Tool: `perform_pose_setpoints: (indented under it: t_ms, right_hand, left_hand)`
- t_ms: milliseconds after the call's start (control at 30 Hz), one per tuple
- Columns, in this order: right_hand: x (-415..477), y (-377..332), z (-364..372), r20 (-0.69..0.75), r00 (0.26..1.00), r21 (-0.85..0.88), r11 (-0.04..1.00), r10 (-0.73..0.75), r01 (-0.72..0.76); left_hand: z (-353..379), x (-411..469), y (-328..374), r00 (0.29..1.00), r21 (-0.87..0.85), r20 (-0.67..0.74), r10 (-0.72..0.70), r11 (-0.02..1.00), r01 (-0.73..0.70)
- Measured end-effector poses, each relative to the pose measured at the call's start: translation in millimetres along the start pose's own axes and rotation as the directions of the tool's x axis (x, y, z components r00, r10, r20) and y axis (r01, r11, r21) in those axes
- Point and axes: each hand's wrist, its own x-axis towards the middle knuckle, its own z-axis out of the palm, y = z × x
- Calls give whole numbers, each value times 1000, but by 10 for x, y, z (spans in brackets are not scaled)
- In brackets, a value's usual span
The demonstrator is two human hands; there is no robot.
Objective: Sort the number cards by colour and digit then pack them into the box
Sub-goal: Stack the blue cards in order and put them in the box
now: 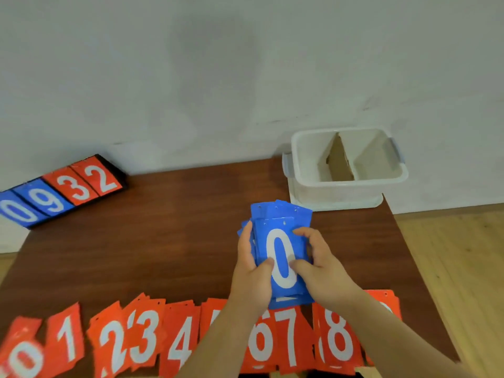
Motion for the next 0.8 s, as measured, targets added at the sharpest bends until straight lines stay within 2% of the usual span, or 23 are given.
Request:
perform_pose_setpoints:
  t_ms: [133,233,367,467,567,667,733,767,800]
  right_hand:
    - [15,-207,524,-34,998,144,988,58,-53]
    - [9,-365,874,-85,995,186,982,43,-27]
    - [71,-555,1159,-131,991,56,998,-22,30]
    - [160,-671,1211,-136,984,-168,982,-114,90]
    - [258,-757,1169,-50,984,-372,918,-171,140]
    - [424,-807,1128,32,985,-535,829,-172,162]
    - [578,-801,1114,62,982,-608,774,-177,177]
    - [670,-780,1108,72,981,-630,755,-180,185]
    - [766,-750,1101,77,980,-645,740,-184,190]
  left_hand:
    - [-553,1,63,995,-53,-47,89,994,-91]
    - [-911,7,124,990,-61,-32,134,989,-136]
    - [-1409,107,228,986,6,-41,162,987,-162]
    - [-1779,282,396,968,216,-70,241,951,-221]
    - [-2051,466,638,905,506,13,425,778,-373]
    - [-2124,624,835,791,690,264,552,465,-554]
    - [-2065,775,862,722,735,447,528,243,-633]
    - [-2030,873,833,704,732,519,485,174,-659]
    - [-1996,983,784,702,724,562,438,151,-674]
